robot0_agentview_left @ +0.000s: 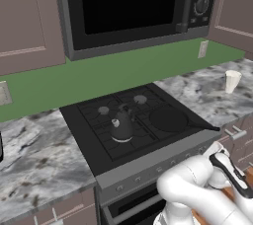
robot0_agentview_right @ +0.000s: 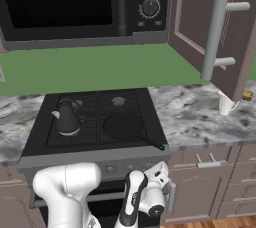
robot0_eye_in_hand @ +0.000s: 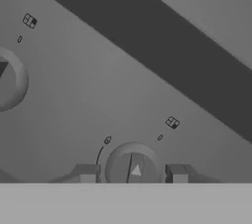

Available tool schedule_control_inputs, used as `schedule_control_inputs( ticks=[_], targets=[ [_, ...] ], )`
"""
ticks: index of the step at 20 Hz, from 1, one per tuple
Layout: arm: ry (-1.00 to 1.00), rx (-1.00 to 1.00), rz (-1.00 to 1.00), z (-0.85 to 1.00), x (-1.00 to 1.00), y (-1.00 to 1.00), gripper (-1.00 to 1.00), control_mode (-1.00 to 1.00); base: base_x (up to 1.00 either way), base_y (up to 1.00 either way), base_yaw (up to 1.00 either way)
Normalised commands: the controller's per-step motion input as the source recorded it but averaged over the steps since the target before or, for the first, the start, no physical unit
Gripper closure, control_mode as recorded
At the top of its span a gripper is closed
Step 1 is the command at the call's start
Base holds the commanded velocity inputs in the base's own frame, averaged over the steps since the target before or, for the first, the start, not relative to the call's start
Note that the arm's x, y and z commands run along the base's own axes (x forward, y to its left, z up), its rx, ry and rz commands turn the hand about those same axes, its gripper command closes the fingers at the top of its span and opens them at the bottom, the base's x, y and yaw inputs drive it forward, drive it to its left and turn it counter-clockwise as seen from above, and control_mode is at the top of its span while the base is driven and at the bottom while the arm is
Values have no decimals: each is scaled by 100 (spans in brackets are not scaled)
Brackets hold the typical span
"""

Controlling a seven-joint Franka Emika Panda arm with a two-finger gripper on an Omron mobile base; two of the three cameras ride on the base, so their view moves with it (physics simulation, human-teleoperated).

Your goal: Pick the pan from the cabinet and place it on the stove. Then turn on the stove burner for the pan.

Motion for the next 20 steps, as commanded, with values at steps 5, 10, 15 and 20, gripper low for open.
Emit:
schedule_control_inputs(
  ticks=[5, 10, 15, 20],
  targets=[
    [-17, -26, 13, 0, -7, 0, 100, -100, 0, 0, 0],
    [-19, -25, 14, 0, -9, 0, 100, -100, 0, 0, 0],
    [-16, -29, 11, 15, -17, 0, 100, -100, 0, 0, 0],
    [-7, -31, 10, 14, -15, 0, 100, -100, 0, 0, 0]
  ],
)
